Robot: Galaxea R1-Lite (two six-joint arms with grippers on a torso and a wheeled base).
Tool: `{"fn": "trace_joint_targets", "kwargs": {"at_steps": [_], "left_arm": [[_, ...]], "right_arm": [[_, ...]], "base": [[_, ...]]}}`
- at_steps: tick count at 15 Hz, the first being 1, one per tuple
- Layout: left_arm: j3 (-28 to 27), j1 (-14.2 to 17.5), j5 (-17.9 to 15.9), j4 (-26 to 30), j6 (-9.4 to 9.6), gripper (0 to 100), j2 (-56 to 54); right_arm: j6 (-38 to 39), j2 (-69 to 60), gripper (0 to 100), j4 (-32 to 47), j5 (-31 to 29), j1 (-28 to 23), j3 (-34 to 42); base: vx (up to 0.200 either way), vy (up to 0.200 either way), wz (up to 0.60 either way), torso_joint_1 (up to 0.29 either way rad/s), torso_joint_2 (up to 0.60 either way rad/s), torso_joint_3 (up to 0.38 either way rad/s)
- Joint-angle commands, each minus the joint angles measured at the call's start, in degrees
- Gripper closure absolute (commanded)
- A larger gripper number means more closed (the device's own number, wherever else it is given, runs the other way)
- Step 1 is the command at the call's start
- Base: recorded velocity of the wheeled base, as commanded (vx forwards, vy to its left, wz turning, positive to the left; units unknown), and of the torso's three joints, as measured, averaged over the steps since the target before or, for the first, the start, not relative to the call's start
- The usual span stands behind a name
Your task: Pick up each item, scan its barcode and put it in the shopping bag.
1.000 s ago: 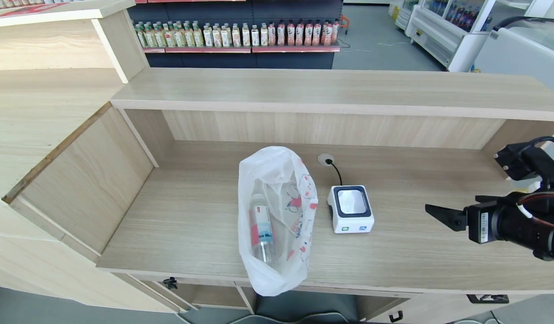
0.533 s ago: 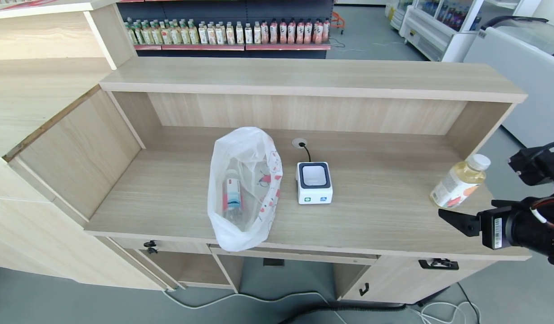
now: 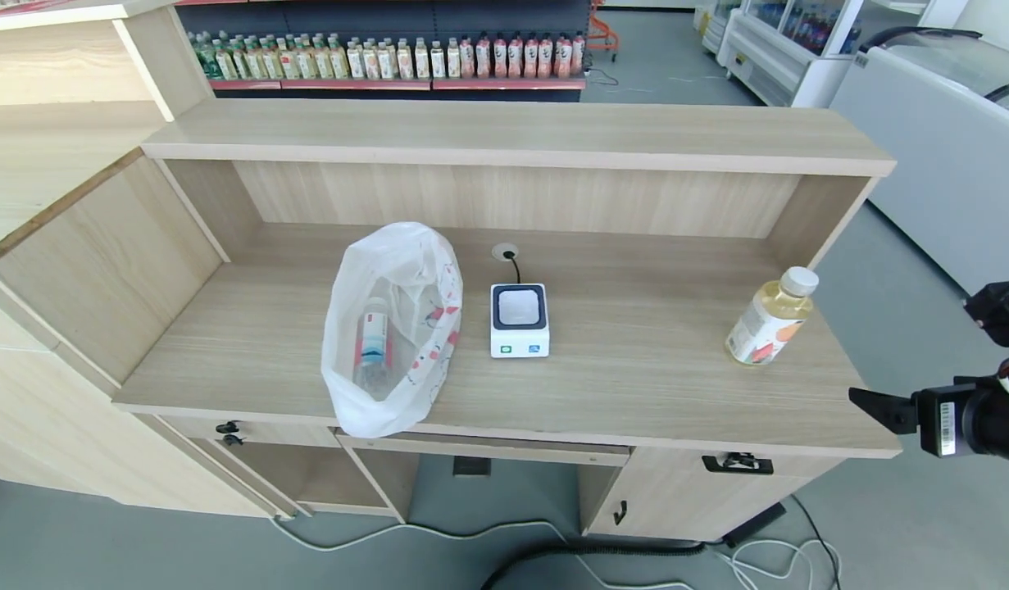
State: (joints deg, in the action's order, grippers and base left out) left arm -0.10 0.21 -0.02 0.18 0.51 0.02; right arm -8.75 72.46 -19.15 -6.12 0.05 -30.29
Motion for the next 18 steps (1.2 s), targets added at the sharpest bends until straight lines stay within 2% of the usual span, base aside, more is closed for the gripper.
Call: {"fn": "trace_joint_targets", "kwargs": {"at_steps": [1,11,14,18], "left_arm": [[0.0,0.1,0.0,0.0,0.02,0,0.0],[0.0,0.1,0.0,0.0,-0.07,0,0.0],[0.0,0.1,0.0,0.0,-0.42,0,0.0],[0.0,0.1,0.0,0.0,-0.42,0,0.0]], "right_arm": [[0.1,0.4,0,0.0,0.1,-0.8,0.0],[0.1,1.8,0,-0.4,10.0,-0.7,-0.6],[0.3,3.3,0,-0.4,10.2,-0.6,-0.6],[4.4,4.3,0,-2.1,19.0,2.9,-1.3]], "base": [[0.000,-0.200,0.00,0.002,0.00,0.002],[0.000,-0.200,0.00,0.004,0.00,0.005],[0.000,0.000,0.00,0.000,0.00,0.000],[0.000,0.000,0.00,0.000,0.00,0.000]]}}
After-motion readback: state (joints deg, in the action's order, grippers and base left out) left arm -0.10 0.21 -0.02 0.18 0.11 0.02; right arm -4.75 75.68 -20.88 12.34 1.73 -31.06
